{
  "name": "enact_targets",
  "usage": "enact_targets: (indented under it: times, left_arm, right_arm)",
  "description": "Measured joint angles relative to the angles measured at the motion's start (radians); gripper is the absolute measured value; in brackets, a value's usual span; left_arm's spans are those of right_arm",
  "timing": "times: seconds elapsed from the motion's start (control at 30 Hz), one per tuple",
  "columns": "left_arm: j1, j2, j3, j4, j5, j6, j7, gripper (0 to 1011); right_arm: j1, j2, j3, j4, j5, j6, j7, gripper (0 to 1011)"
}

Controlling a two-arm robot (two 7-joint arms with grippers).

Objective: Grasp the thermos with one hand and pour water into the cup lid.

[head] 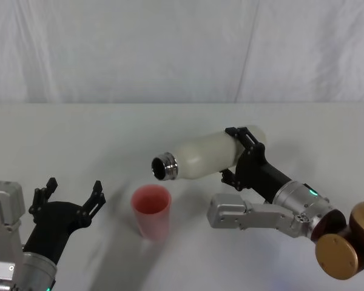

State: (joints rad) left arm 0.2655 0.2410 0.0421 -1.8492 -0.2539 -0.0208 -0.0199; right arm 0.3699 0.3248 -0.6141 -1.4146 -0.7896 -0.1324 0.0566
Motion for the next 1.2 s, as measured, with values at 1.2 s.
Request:
enact_targets:
  times: [1.2]
  left_arm:
    - [0.000,0.000,0.000,0.000,0.000,0.000,0.000,1001]
  right_arm:
    - [0.032,0.021,-0.052,0.026,-0.104,0.033,-0.055,961]
